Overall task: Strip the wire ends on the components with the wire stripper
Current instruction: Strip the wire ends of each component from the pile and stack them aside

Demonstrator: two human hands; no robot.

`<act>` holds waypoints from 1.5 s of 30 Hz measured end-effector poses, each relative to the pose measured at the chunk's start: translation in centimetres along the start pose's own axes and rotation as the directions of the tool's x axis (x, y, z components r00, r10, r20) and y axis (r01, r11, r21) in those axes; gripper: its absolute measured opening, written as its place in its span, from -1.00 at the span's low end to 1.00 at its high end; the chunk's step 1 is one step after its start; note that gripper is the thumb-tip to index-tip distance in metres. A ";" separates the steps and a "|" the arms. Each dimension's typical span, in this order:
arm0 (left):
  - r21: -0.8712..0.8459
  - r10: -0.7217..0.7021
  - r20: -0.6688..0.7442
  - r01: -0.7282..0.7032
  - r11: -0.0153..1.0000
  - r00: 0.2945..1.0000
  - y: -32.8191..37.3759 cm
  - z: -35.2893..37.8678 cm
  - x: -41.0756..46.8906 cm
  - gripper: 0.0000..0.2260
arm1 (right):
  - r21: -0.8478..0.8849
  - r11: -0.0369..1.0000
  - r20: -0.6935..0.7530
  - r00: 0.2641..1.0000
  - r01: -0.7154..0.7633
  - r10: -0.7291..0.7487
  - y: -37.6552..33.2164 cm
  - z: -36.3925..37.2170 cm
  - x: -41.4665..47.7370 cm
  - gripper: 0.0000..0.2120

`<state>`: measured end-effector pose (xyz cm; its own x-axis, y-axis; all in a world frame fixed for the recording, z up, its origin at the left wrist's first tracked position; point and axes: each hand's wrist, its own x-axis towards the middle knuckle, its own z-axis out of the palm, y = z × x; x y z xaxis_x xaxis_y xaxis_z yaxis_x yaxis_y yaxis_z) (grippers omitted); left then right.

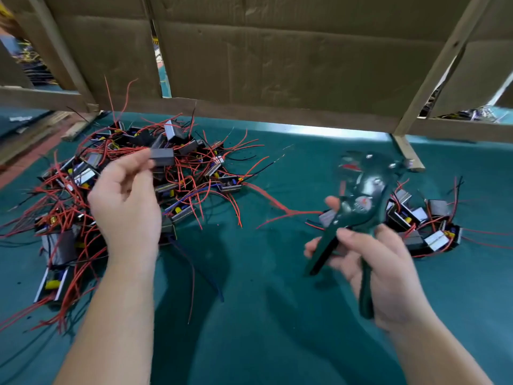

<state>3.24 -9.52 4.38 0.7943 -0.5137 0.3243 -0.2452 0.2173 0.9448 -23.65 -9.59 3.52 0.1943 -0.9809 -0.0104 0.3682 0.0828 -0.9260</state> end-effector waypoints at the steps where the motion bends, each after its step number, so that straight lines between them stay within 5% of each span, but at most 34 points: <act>1: 0.225 0.114 -0.042 -0.102 0.969 0.993 -0.3 -0.5 0.1 -0.73 | -0.054 0.998 -0.069 0.997 0.039 -0.043 -0.4 -0.5 0.2 -0.61; 3: 0.599 0.264 -0.043 -0.187 0.779 0.963 -0.7 -1.1 0.2 -0.66 | -0.148 0.986 -0.166 0.980 0.082 -0.106 -0.8 -1.5 0.6 -0.80; 5: 0.786 0.158 0.010 -0.105 0.609 0.987 -1.1 -1.2 0.1 -0.54 | -0.289 0.953 -0.240 0.956 0.093 -0.166 -1.3 -1.9 0.8 -0.87; 8: 0.911 -0.074 0.048 -0.013 0.411 0.996 -1.7 -0.8 -0.2 -0.53 | -0.397 0.913 -0.245 0.948 0.094 -0.205 -1.6 -1.9 0.8 -0.87; 11: 0.931 -0.051 0.079 -0.056 0.361 0.996 -2.2 -1.0 0.0 -0.73 | -0.361 0.926 -0.228 0.953 0.107 -0.199 -1.0 -2.6 1.0 -0.59; 13: 0.917 0.003 0.043 -0.041 0.397 0.999 -2.3 -1.2 0.3 -0.75 | -0.322 0.941 -0.195 0.966 0.102 -0.171 -0.4 -3.3 1.4 -0.23; 14: 0.905 0.018 0.011 -0.018 0.424 1.000 -2.2 -1.3 0.4 -0.73 | -0.308 0.945 -0.180 0.969 0.109 -0.171 -0.2 -3.3 1.4 -0.21; 24: 0.886 -0.068 -0.094 0.115 0.448 0.993 -2.0 -2.7 1.6 -0.56 | -0.218 0.967 -0.130 0.978 0.130 -0.161 0.1 -2.2 0.7 -0.89; 32: 0.743 0.295 -0.025 -0.179 0.644 0.955 -1.8 -2.8 1.5 -0.77 | -0.082 0.996 -0.139 0.989 0.038 -0.049 0.0 -1.9 0.8 -0.91; 36: 0.467 0.495 0.073 -0.469 0.750 0.866 -1.2 -1.3 0.2 -0.85 | -0.003 0.999 -0.115 0.992 -0.044 0.043 0.1 -1.7 1.2 -0.90; 39: 0.192 0.472 0.144 -0.493 0.849 0.870 -1.0 -0.3 -0.6 -0.74 | 0.008 0.997 -0.125 0.990 -0.071 0.071 0.4 -1.7 1.3 -0.94; 42: 0.032 0.412 0.217 -0.428 0.903 0.885 -0.8 0.7 -1.4 -0.83 | -0.051 0.997 -0.169 0.984 -0.061 0.052 0.7 -1.7 1.3 -0.96; 45: -0.290 0.194 0.236 -0.121 0.949 0.952 0.4 1.8 -2.4 -0.86 | -0.045 0.998 -0.170 0.985 -0.044 0.036 0.5 -1.7 1.3 -0.91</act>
<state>0.19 -9.73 4.00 0.5777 -0.6430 0.5028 -0.1681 0.5090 0.8442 -24.74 -11.07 2.41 0.0500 -0.9929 -0.1079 0.3183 0.1182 -0.9406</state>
